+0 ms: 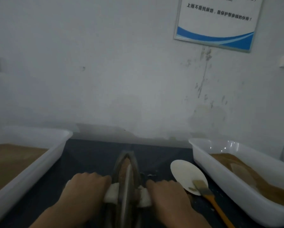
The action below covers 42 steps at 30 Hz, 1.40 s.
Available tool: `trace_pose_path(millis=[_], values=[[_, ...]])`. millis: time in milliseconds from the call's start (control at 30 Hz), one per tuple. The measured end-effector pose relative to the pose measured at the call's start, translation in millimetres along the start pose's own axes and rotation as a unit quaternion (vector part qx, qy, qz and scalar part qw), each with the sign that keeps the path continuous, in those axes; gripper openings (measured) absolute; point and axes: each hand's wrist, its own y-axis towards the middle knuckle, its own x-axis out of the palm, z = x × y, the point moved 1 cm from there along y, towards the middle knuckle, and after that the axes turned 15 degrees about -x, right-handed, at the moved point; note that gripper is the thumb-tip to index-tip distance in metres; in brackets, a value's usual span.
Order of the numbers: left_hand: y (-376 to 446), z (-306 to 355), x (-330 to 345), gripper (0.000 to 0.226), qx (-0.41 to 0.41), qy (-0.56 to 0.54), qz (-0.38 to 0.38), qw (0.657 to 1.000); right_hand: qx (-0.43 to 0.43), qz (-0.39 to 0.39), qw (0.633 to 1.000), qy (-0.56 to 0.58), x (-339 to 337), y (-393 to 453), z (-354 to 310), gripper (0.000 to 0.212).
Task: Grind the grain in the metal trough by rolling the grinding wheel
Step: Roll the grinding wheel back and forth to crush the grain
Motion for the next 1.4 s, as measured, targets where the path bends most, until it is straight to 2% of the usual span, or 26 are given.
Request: trace_pose_path(millis=[200, 333, 500, 633, 733, 833, 967, 1233, 1400], values=[[24, -2, 12, 0.012, -0.036, -0.027, 0.048, 0.998, 0.016, 0.067, 0.997, -0.022, 10, 28, 16, 0.011], [36, 0, 15, 0.013, -0.054, -0.029, 0.06, 0.996, 0.027, 0.093, 0.994, -0.054, 18, 54, 32, 0.013], [33, 0, 11, 0.013, -0.019, -0.005, 0.062, 0.998, 0.029, 0.083, 0.995, -0.055, 23, 36, 27, 0.018], [20, -1, 4, 0.014, -0.015, -0.047, 0.035, 0.998, -0.008, 0.066, 0.995, -0.071, 9, 7, 4, 0.021], [-2, -3, 0, 0.024, -0.005, -0.043, 0.022, 0.999, -0.007, 0.04, 0.998, -0.038, -4, -7, -8, 0.017], [-24, -2, -10, 0.036, -0.003, -0.035, 0.021, 0.999, -0.001, 0.018, 0.999, -0.03, -13, -19, -15, 0.023], [-30, 1, -16, 0.038, -0.007, -0.028, 0.036, 0.999, 0.016, -0.002, 1.0, -0.021, -11, -22, -15, 0.022], [24, 2, 11, 0.027, -0.052, -0.005, 0.093, 0.994, 0.038, 0.068, 0.995, -0.059, 16, 26, 18, 0.022], [39, 2, 17, 0.022, -0.075, -0.012, 0.075, 0.994, 0.035, 0.082, 0.992, -0.093, 16, 51, 28, 0.019]])
